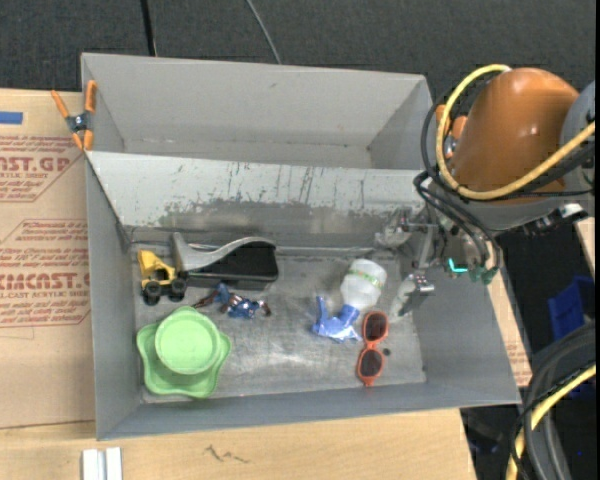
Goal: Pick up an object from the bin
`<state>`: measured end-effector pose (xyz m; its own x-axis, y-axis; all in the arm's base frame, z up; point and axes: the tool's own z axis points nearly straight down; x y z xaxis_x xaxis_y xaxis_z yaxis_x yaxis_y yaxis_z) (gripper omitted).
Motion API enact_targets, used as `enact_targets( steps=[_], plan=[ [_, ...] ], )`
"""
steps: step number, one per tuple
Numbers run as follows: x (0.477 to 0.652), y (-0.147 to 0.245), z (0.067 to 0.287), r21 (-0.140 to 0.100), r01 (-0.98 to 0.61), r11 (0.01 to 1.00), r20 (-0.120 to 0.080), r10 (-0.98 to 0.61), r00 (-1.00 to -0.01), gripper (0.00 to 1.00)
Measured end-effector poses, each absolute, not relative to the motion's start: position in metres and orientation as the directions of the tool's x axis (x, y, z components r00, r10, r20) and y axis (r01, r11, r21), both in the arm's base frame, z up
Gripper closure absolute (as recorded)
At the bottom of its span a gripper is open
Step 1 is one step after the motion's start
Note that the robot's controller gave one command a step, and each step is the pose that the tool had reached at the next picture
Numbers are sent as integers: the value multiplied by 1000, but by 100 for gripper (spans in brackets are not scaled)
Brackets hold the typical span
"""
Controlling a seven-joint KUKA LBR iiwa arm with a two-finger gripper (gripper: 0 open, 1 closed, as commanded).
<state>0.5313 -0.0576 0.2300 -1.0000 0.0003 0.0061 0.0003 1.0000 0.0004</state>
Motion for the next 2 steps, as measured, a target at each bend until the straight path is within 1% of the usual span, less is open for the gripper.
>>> enact_targets(
  steps=[1, 2],
  plan=[
    [533, -57, 234, -1, -1, 1000, -2, -1, -1000, 0],
    [533, -57, 209, -1, -95, 995, -7, -95, -995, 0]
  ],
)
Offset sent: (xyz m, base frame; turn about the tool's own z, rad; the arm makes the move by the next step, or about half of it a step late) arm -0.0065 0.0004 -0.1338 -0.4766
